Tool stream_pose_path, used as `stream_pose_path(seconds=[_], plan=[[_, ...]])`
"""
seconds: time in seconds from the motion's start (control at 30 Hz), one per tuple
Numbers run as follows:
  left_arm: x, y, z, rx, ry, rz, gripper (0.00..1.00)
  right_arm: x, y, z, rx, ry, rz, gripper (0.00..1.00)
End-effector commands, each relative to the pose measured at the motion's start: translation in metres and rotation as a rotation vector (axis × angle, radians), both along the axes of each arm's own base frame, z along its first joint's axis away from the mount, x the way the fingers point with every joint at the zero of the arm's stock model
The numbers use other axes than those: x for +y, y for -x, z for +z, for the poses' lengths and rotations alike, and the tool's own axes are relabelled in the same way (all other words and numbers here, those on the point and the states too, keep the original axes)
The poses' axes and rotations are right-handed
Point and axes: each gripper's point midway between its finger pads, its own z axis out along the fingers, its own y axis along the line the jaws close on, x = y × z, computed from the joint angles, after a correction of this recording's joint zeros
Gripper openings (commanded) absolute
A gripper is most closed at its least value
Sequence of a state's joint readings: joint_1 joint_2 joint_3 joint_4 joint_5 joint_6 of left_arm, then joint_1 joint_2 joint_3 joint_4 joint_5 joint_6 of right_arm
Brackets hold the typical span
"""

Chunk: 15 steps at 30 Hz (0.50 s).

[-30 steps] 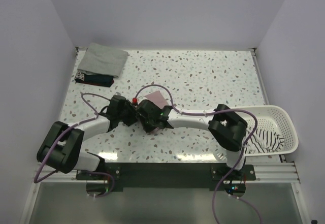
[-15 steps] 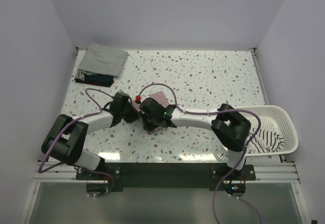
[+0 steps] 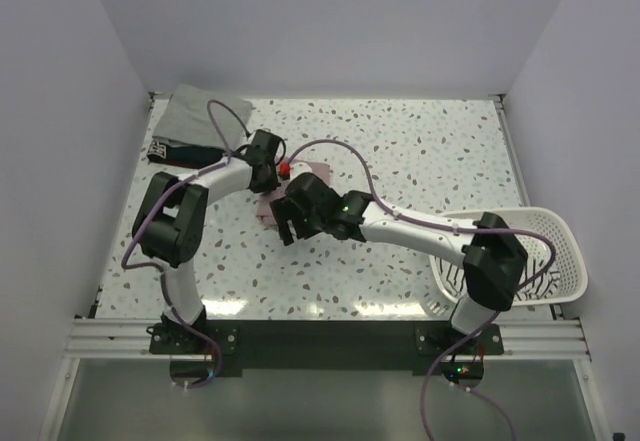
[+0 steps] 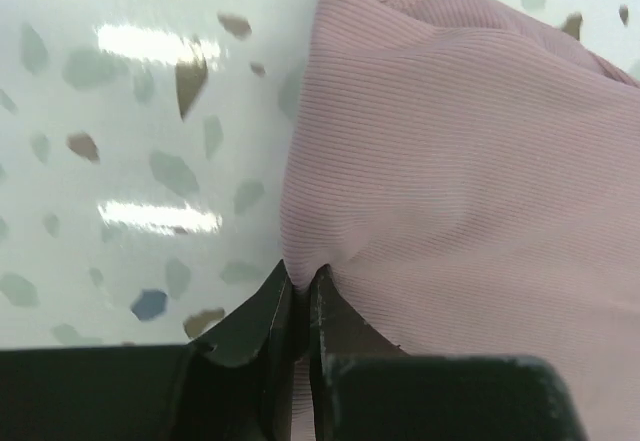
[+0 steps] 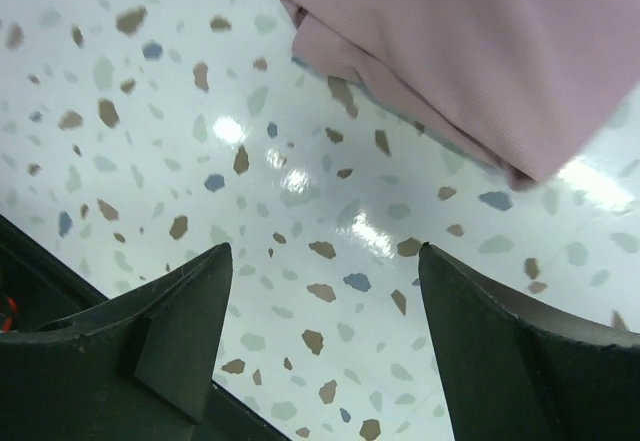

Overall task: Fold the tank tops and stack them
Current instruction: Neatly place the folded tank top to the corner

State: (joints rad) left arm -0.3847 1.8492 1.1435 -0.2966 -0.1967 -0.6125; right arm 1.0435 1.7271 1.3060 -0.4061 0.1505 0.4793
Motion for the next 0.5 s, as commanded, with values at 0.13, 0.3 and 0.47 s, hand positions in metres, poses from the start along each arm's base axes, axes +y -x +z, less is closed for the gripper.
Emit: stream_pose_path(seconds=[0.13, 0.3, 0.47], plan=[[0.064, -0.057, 0.014, 0.025, -0.478, -0.041, 0.00, -0.040, -0.017, 0.065, -0.102, -0.075, -0.128, 0.80], [0.078, -0.106, 0.040, -0.024, -0.593, -0.035, 0.00, -0.055, -0.013, 0.078, -0.131, -0.084, -0.140, 0.80], [0.083, -0.146, 0.085, -0.132, -0.651, -0.004, 0.00, -0.062, -0.013, 0.084, -0.148, -0.080, -0.140, 0.80]])
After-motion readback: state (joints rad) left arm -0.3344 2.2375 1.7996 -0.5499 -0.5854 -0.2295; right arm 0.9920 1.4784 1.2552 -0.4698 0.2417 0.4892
